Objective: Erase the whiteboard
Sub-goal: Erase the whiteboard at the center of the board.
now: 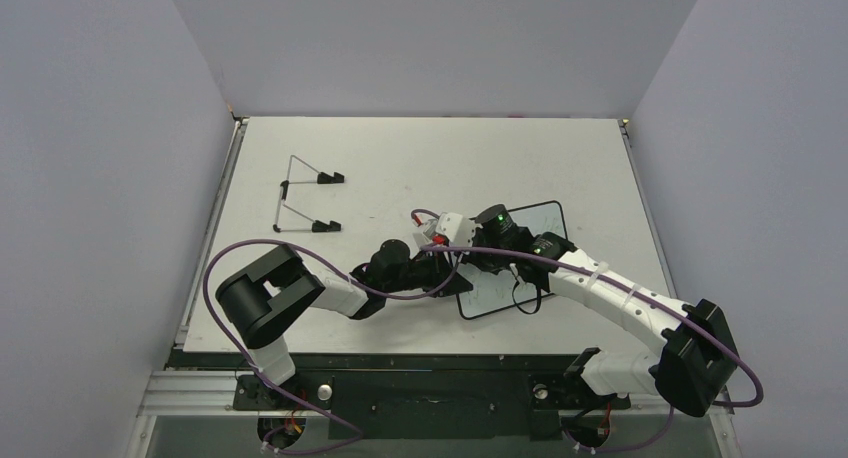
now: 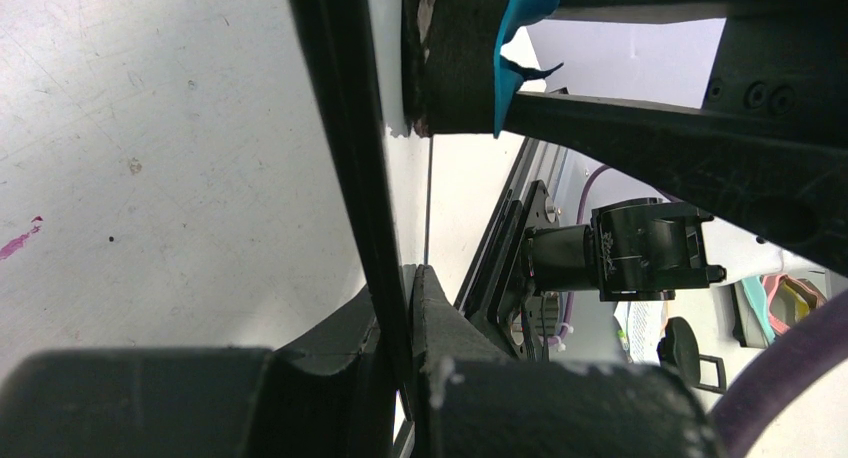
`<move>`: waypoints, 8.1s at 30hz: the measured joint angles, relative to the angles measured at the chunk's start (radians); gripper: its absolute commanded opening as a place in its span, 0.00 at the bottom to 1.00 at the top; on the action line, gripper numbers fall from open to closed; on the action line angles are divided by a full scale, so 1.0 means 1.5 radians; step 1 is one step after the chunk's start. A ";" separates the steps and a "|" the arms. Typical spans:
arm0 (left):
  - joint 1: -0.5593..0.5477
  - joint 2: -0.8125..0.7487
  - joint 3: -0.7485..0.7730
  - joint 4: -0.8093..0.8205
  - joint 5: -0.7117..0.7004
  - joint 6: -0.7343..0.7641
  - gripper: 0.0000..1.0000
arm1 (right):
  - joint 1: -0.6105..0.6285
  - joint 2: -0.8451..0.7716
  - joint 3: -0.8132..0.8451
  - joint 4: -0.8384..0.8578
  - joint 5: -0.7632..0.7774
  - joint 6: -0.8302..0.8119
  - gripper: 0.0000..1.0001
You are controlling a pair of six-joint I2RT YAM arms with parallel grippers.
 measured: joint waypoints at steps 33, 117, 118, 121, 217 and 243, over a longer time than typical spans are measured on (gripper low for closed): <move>-0.009 -0.017 0.000 -0.025 -0.011 0.019 0.00 | -0.030 -0.015 0.002 -0.013 -0.063 0.009 0.00; -0.024 -0.028 0.051 -0.091 -0.009 0.083 0.00 | -0.221 -0.126 -0.018 -0.029 -0.193 0.009 0.00; -0.024 -0.028 0.051 -0.091 -0.009 0.083 0.00 | -0.218 -0.126 -0.018 -0.028 -0.192 0.009 0.00; -0.024 -0.028 0.051 -0.091 -0.009 0.083 0.00 | -0.200 -0.120 -0.018 -0.027 -0.174 0.006 0.00; -0.027 -0.017 0.025 -0.042 -0.024 0.057 0.00 | -0.180 -0.067 -0.032 -0.078 -0.189 -0.083 0.00; -0.028 -0.017 0.025 -0.040 -0.023 0.065 0.00 | -0.202 -0.079 -0.042 -0.077 -0.199 -0.082 0.00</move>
